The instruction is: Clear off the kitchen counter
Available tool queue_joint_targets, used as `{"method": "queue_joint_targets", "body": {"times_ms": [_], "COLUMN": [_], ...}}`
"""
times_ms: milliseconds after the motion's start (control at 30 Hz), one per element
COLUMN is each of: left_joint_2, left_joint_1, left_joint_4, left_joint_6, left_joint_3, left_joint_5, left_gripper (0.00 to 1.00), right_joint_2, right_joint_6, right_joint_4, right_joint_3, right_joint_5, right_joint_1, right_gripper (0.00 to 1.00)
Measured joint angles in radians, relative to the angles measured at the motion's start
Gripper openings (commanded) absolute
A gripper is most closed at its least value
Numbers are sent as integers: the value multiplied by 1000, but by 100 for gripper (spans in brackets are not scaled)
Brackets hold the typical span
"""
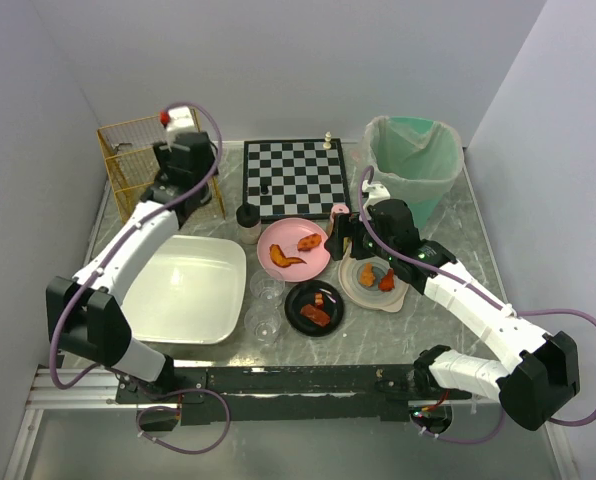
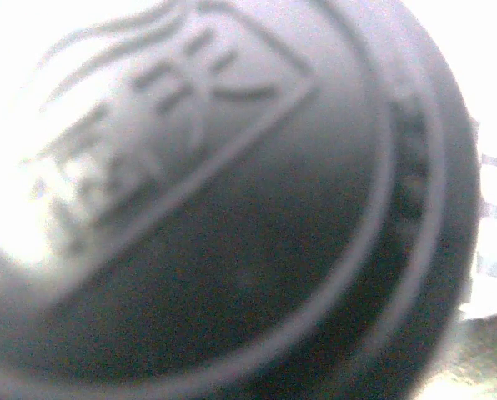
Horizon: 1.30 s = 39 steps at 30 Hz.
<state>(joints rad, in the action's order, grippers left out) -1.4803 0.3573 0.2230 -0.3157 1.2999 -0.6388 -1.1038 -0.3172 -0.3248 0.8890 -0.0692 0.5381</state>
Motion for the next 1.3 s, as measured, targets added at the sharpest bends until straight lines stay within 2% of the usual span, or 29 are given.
{"method": "queue_joint_targets", "body": {"times_ms": [267,467,867,1300], "left_joint_2": [-51,-143,-382,-455], "left_joint_1": [-131,-174,-251,-286], "left_joint_4": [-14,-66,-112,-138], "left_joint_6": [94,142,173,184], "left_joint_3": [266,404,543,655], "left_joint_5": [86,150,280,334], "left_gripper": [1,1,1,1], "right_joint_2": [3,4,4,0], "right_joint_6": [-4,-5,-5,-8], "right_joint_4": [3,2,2,3], "right_joint_3": [-11,-24,-26,-27], "right_joint_5": [2,16,34,35], "right_joint_1": [0,0,-17,-41], "right_gripper": [95,95,95,95]}}
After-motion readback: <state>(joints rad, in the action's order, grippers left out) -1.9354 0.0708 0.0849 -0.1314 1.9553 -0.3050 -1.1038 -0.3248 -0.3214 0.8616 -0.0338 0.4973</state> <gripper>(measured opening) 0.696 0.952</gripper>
